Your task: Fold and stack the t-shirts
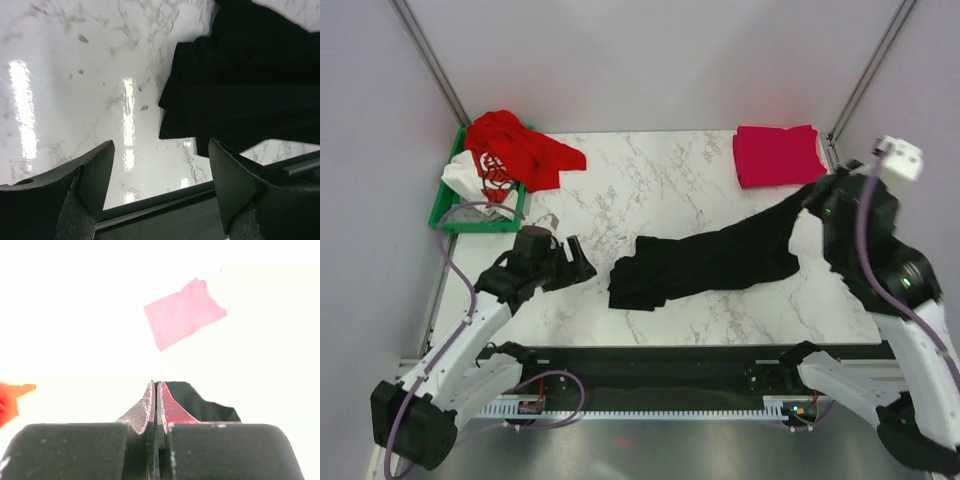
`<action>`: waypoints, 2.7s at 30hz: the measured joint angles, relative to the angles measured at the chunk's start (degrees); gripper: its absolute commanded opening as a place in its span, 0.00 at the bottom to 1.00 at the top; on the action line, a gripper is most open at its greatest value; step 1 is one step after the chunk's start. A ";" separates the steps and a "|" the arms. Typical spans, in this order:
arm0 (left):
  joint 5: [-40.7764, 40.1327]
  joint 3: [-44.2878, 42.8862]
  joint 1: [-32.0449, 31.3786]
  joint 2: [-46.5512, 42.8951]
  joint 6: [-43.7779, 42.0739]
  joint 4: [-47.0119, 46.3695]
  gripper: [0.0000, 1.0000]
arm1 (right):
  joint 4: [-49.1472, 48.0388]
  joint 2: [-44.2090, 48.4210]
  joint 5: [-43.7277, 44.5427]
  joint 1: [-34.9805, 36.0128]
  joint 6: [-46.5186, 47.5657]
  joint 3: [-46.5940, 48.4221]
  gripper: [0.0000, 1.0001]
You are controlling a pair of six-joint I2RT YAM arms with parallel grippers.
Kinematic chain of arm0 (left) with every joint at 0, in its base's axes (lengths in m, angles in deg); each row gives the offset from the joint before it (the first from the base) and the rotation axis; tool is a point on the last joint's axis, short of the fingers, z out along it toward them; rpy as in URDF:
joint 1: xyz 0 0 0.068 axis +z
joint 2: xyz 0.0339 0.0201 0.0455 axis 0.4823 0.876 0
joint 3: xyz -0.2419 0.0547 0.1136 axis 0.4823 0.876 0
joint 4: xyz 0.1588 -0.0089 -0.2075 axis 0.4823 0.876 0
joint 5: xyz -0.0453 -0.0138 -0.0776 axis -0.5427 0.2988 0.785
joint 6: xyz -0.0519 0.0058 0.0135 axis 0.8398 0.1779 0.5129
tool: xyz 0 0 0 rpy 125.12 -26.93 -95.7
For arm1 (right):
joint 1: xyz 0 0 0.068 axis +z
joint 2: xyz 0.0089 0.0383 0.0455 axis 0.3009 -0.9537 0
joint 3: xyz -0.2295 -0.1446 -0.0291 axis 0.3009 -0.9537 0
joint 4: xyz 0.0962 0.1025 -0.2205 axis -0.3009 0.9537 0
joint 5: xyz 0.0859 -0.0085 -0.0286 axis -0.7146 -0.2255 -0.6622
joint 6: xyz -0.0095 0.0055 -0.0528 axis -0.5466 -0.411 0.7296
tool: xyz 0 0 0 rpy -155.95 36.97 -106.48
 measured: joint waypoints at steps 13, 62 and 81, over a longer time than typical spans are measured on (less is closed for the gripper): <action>-0.02 8.87 -10.75 16.85 7.87 -16.31 0.81 | 10.03 11.61 6.40 -0.17 -2.10 -15.30 0.00; -4.15 16.31 -17.20 19.04 17.44 -30.40 0.57 | 10.62 11.28 6.40 -0.17 -3.65 -16.44 0.00; -5.57 14.47 -17.18 23.39 16.37 -32.92 0.42 | 10.58 11.23 5.99 -0.17 -3.45 -16.46 0.00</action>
